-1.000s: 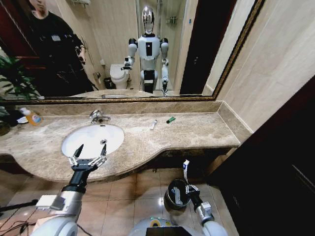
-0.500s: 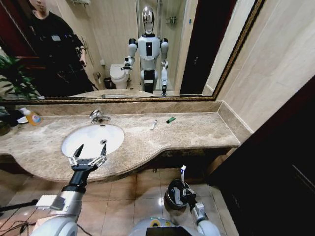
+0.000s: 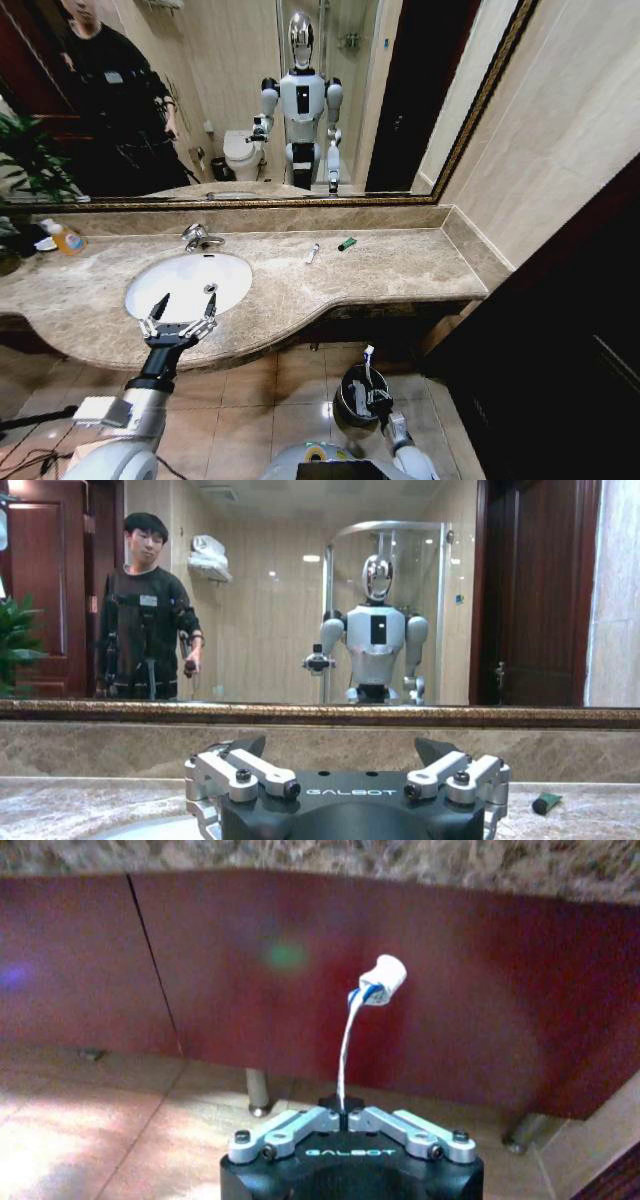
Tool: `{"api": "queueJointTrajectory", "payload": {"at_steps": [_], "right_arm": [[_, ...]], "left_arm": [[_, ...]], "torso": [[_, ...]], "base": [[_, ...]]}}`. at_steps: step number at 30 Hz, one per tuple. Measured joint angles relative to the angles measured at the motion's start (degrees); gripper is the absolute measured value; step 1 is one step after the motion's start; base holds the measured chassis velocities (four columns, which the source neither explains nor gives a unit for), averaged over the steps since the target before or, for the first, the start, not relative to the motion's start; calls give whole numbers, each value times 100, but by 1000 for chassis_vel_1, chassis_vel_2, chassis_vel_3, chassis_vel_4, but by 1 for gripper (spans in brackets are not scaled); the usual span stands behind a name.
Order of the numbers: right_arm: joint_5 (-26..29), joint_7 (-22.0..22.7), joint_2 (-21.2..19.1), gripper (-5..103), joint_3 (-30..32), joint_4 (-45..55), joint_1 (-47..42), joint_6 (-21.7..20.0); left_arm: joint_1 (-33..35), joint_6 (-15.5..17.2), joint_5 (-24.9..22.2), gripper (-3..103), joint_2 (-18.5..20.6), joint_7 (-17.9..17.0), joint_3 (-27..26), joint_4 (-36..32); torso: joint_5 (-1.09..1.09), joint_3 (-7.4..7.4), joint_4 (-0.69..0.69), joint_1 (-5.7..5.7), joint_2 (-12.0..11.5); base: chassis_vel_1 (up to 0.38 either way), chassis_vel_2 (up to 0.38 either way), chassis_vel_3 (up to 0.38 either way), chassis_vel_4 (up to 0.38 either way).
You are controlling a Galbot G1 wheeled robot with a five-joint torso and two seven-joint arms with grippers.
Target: Pick up the trash from the sink and place it in the trash bin.
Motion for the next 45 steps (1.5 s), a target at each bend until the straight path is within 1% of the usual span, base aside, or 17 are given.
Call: {"api": "queueJointTrajectory", "payload": {"at_steps": [10, 16, 19, 20, 22, 24, 28, 29, 31, 32, 34, 36, 37, 40, 41, 43, 45], "right_arm": [[-139, 83, 83, 0, -15, -1010, 373, 282], [-154, 89, 106, 0, -31, -1164, 416, 292], [-181, 102, 159, 16, -33, -1262, 454, 338], [-181, 102, 159, 16, -33, -1262, 454, 338], [-192, 125, 177, 27, -30, -1305, 467, 361], [-194, 133, 178, 27, -30, -1318, 472, 370], [-194, 156, 171, 49, -26, -1342, 478, 388], [-194, 156, 171, 49, -26, -1342, 478, 388], [-192, 163, 159, 59, -24, -1342, 475, 394], [-192, 163, 159, 59, -24, -1342, 475, 394], [-195, 179, 154, 70, -24, -1347, 473, 410], [-200, 186, 151, 75, -25, -1345, 469, 411], [-200, 186, 151, 75, -25, -1345, 469, 411], [-214, 194, 152, 91, -28, -1327, 460, 411], [-214, 194, 152, 91, -28, -1327, 460, 411], [-233, 196, 157, 98, -31, -1323, 455, 410], [-238, 197, 160, 99, -32, -1324, 454, 410]], "left_arm": [[0, 0, 0, 100, 0, 0, 0, 0], [0, 0, 0, 100, 0, 0, 0, 0], [0, 0, 0, 100, 0, 0, 0, 0], [0, 0, 0, 100, 0, 0, 0, 0], [0, 0, 0, 100, 0, 0, 0, 0], [0, 0, 0, 100, 0, 0, 0, 0], [0, 0, 0, 100, 0, 0, 0, 0], [0, 0, 0, 100, 0, 0, 0, 0], [0, 0, 0, 100, 0, 0, 0, 0], [0, 0, 0, 100, 0, 0, 0, 0], [0, 0, 0, 100, 0, 0, 0, 0], [0, 0, 0, 100, 0, 0, 0, 0], [0, 0, 0, 100, 0, 0, 0, 0], [0, 0, 0, 100, 0, 0, 0, 0], [0, 0, 0, 100, 0, 0, 0, 0], [0, 0, 0, 100, 0, 0, 0, 0], [0, 0, 0, 100, 0, 0, 0, 0]], "torso": [[0, 0, 0, 0, 0], [0, 0, 0, 0, 0], [0, 0, 0, 0, 0], [0, 0, 0, 0, 0], [0, 0, 0, 0, 0], [0, 0, 0, 0, 0], [0, 0, 0, 0, 0], [0, 0, 0, 0, 0], [0, 0, 0, 0, 0], [0, 0, 0, 0, 0], [0, 0, 0, 0, 0], [0, 0, 0, 0, 0], [0, 0, 0, 0, 0], [0, 0, 0, 0, 0], [0, 0, 0, 0, 0], [0, 0, 0, 0, 0], [0, 0, 0, 0, 0]], "base": [[0, 0, 0, 0], [0, 0, 0, 0], [0, 0, 0, 0], [0, 0, 0, 0], [0, 0, 0, 0], [0, 0, 0, 0], [0, 0, 0, 0], [0, 0, 0, 0], [0, 0, 0, 0], [0, 0, 0, 0], [0, 0, 0, 0], [0, 0, 0, 0], [0, 0, 0, 0], [0, 0, 0, 0], [0, 0, 0, 0], [0, 0, 0, 0], [0, 0, 0, 0]]}}
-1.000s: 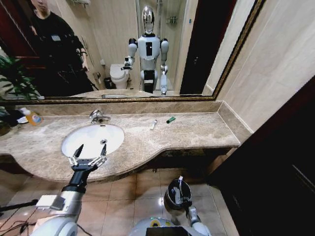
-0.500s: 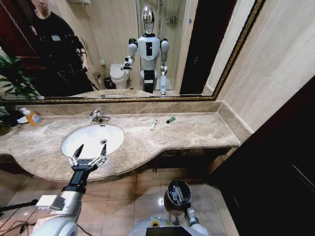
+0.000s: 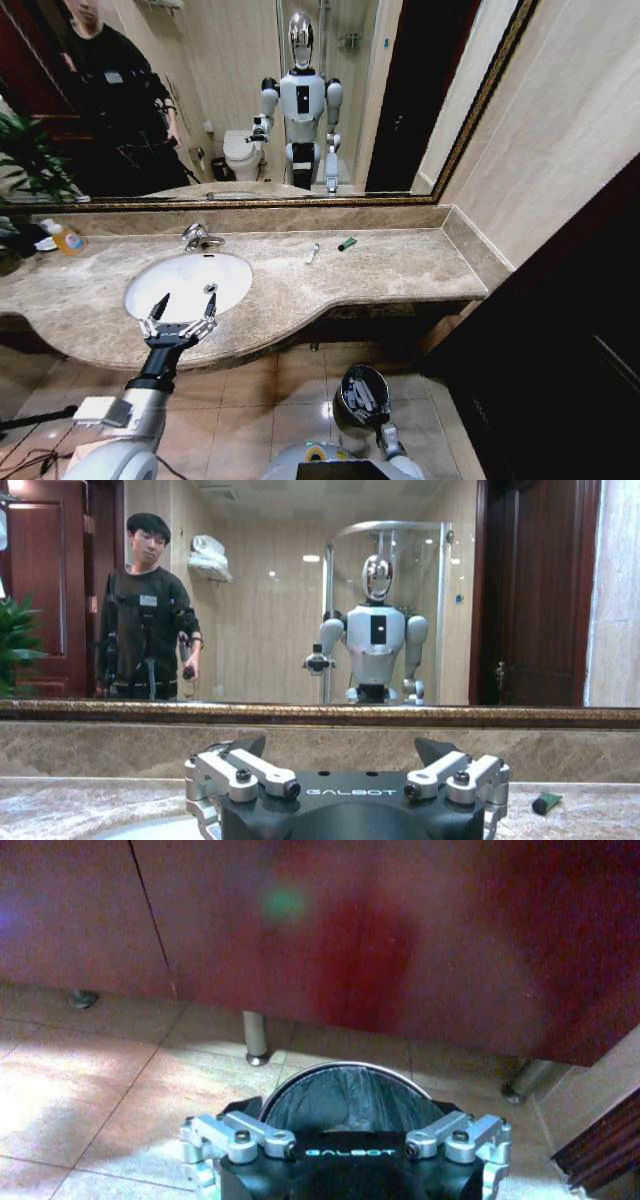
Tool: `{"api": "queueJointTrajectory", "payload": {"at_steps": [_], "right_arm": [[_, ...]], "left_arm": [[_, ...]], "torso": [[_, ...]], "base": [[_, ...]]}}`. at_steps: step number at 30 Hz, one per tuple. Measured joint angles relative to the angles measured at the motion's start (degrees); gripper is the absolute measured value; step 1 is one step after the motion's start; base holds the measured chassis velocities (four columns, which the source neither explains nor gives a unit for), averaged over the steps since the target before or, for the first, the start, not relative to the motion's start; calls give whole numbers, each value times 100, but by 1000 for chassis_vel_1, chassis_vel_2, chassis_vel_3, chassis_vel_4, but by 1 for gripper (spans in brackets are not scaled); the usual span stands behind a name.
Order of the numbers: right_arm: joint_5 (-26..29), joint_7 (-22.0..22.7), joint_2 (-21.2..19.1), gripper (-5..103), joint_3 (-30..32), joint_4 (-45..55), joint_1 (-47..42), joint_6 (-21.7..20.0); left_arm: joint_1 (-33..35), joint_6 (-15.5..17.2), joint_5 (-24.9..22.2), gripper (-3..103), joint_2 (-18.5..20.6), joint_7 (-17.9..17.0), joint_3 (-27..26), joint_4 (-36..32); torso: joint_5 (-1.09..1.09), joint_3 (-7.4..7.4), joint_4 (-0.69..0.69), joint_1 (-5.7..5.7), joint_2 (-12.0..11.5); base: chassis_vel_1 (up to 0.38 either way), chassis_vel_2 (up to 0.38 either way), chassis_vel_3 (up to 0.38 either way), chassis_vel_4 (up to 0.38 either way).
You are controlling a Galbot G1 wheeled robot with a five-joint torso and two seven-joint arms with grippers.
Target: Pick up the trash from the sink and place it in the trash bin.
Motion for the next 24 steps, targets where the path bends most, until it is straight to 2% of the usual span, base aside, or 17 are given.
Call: {"api": "queueJointTrajectory", "payload": {"at_steps": [17, 21, 24], "right_arm": [[-91, 22, 74, 100, -14, -30, -8, 2], [-53, 24, 71, 100, -15, 159, -101, -22], [116, 52, 51, 100, -9, 670, -293, -194]], "left_arm": [[0, 0, 0, 100, 0, 0, 0, 0], [0, 0, 0, 100, 0, 0, 0, 0], [0, 0, 0, 100, 0, 0, 0, 0]], "torso": [[0, 0, 0, 0, 0], [0, 0, 0, 0, 0], [0, 0, 0, 0, 0]], "base": [[0, 0, 0, 0], [0, 0, 0, 0], [0, 0, 0, 0]]}}
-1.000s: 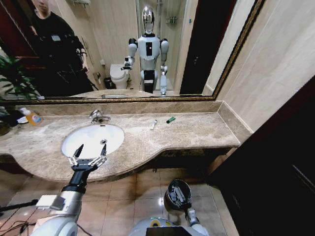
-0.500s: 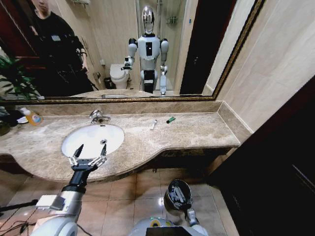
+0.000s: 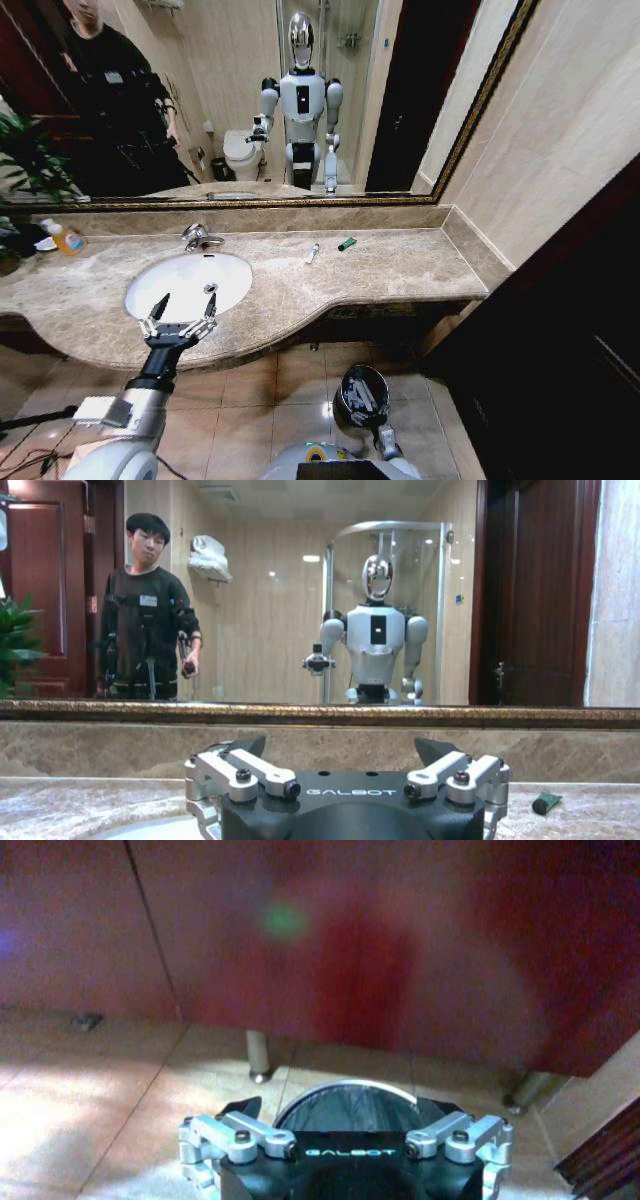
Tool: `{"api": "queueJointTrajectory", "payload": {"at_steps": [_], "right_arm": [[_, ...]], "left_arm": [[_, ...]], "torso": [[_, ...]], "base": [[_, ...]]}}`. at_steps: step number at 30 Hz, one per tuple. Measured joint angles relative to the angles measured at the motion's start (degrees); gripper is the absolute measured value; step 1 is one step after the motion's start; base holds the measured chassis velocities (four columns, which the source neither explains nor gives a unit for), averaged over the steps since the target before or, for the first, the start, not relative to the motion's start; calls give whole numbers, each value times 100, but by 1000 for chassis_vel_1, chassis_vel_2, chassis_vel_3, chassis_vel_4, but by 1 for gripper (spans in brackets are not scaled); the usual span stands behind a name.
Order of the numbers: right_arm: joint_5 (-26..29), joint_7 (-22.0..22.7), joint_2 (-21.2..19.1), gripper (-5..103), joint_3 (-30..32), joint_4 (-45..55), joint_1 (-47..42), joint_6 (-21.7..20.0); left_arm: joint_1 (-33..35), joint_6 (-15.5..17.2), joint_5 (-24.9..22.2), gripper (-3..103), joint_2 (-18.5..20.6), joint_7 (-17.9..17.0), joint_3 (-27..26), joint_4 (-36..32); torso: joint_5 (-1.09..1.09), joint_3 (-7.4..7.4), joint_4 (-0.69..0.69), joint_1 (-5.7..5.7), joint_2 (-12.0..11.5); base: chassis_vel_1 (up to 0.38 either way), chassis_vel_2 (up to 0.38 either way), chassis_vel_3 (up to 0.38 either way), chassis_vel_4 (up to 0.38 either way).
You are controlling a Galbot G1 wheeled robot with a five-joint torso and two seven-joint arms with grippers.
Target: Pick up the trash from the sink and place it in the trash bin.
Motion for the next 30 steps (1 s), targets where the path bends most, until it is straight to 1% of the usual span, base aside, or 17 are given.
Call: {"api": "queueJointTrajectory", "payload": {"at_steps": [1, 3, 4, 8, 9, 11, 12, 14, 15, 16, 19, 20, 22, 23, 27, 28, 30], "right_arm": [[0, 0, 0, 100, 0, 0, 0, 0], [109, 46, -32, 100, 4, 556, -246, -162], [109, 46, -32, 100, 4, 556, -246, -162], [354, 44, -122, 100, -16, 1512, -717, -394], [354, 44, -122, 100, -16, 1512, -717, -394], [500, -22, -179, 100, -37, 2075, -1008, -439], [500, -22, -179, 100, -37, 2075, -1008, -439], [554, -127, -222, 100, -40, 2557, -1265, -453], [553, -176, -249, 100, -51, 2835, -1408, -475], [553, -176, -249, 100, -51, 2835, -1408, -475], [535, -226, -324, 100, -107, 3412, -1681, -583], [535, -226, -324, 100, -107, 3412, -1681, -583], [521, -226, -372, 100, -142, 3906, -1851, -715], [521, -226, -372, 100, -142, 3906, -1851, -715], [521, -247, -472, 100, -182, 4685, -1988, -897], [521, -247, -472, 100, -182, 4685, -1988, -897], [525, -280, -492, 100, -196, 5045, -1956, -1030]], "left_arm": [[0, 0, 0, 100, 0, 0, 0, 0], [0, 0, 0, 100, 0, 0, 0, 0], [0, 0, 0, 100, 0, 0, 0, 0], [0, 0, 0, 100, 0, 0, 0, 0], [0, 0, 0, 100, 0, 0, 0, 0], [0, 0, 0, 100, 0, 0, 0, 0], [0, 0, 0, 100, 0, 0, 0, 0], [0, 0, 0, 100, 0, 0, 0, 0], [0, 0, 0, 100, 0, 0, 0, 0], [0, 0, 0, 100, 0, 0, 0, 0], [0, 0, 0, 100, 0, 0, 0, 0], [0, 0, 0, 100, 0, 0, 0, 0], [0, 0, 0, 100, 0, 0, 0, 0], [0, 0, 0, 100, 0, 0, 0, 0], [0, 0, 0, 100, 0, 0, 0, 0], [0, 0, 0, 100, 0, 0, 0, 0], [1, 0, 0, 100, 0, 0, 0, 0]], "torso": [[0, 0, 0, 0, 0], [0, 0, 0, 0, 0], [0, 0, 0, 0, 0], [0, 0, -1, 0, 0], [0, 0, -1, 0, 0], [0, 0, -1, 0, 0], [0, 0, -1, 0, 0], [0, 0, 0, 0, 0], [0, 0, -1, 0, 0], [0, 0, -1, 0, 0], [0, 0, -1, 0, 0], [0, 0, -1, 0, 0], [0, 0, 0, 0, 0], [0, 0, 0, 0, 0], [0, 0, -1, 0, 0], [0, 0, -1, 0, 0], [0, 0, -1, 0, 0]], "base": [[0, 0, 0, 0], [0, 0, 0, 0], [0, 0, 0, 0], [0, 0, 0, 0], [0, 0, 0, 0], [0, 0, 0, 0], [0, 0, 0, 0], [0, 0, 0, 0], [0, 0, 0, 0], [0, 0, 0, 0], [0, 0, 0, 0], [0, 0, 0, 0], [0, 0, 0, 0], [0, 0, 0, 0], [0, 0, 0, 0], [0, 0, 0, 0], [0, 0, 0, 0]]}}
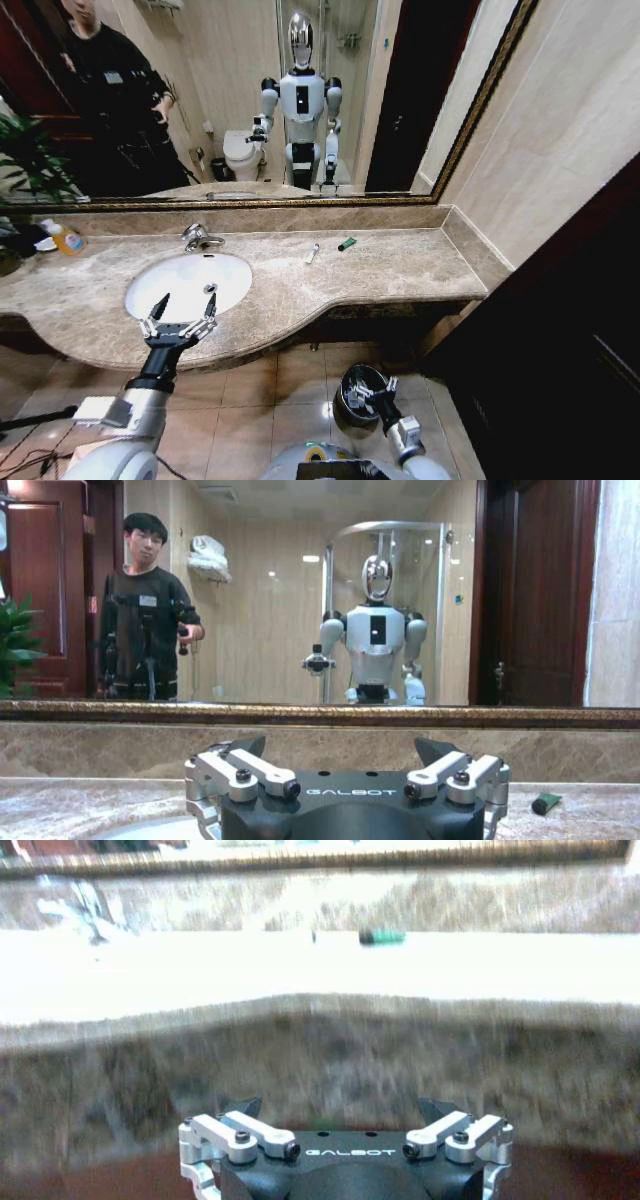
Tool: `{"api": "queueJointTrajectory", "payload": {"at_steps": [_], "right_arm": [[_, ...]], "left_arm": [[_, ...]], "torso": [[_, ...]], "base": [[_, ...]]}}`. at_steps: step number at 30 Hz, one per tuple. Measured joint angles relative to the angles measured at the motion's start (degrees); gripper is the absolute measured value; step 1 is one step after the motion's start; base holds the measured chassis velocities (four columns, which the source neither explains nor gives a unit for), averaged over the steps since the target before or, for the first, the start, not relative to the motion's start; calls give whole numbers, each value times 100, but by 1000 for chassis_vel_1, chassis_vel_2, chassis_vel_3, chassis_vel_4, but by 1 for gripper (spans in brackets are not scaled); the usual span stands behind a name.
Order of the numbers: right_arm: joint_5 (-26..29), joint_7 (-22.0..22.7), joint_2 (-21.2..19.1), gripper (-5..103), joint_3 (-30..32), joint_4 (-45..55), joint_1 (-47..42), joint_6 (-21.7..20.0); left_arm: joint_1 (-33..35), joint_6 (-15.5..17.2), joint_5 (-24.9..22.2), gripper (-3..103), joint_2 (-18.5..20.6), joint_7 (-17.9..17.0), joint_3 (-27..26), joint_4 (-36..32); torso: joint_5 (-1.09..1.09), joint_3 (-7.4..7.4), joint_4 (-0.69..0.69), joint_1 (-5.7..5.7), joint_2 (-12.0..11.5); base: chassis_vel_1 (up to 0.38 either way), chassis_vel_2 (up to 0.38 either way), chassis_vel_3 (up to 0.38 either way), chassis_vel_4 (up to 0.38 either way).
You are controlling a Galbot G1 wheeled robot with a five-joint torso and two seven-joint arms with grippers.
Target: Pick up the trash from the sink and place it in the trash bin.
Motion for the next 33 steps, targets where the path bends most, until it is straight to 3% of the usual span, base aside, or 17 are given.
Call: {"api": "queueJointTrajectory", "payload": {"at_steps": [8, 14, 23, 33], "right_arm": [[202, -5, -229, 100, -72, 421, 852, -698], [695, 4, -618, 100, -321, 383, 1702, -1369], [1306, 23, -1097, 100, -680, -216, 2988, -1701], [1583, 145, -1131, 100, -1236, -981, 4120, -1868]], "left_arm": [[0, 0, 0, 100, 0, 2, 0, 0], [0, 0, 0, 100, 0, 0, 0, 0], [0, 0, 0, 100, 0, 0, 0, 0], [-1, 0, 0, 100, 0, 0, 0, 0]], "torso": [[1, 0, 1, 0, 0], [1, 1, 1, 0, 0], [1, 1, 1, 1, -1], [0, 1, 0, 1, -1]], "base": [[0, 0, 0, 0], [0, 0, 0, 0], [0, 0, 0, 0], [0, 0, 0, 0]]}}
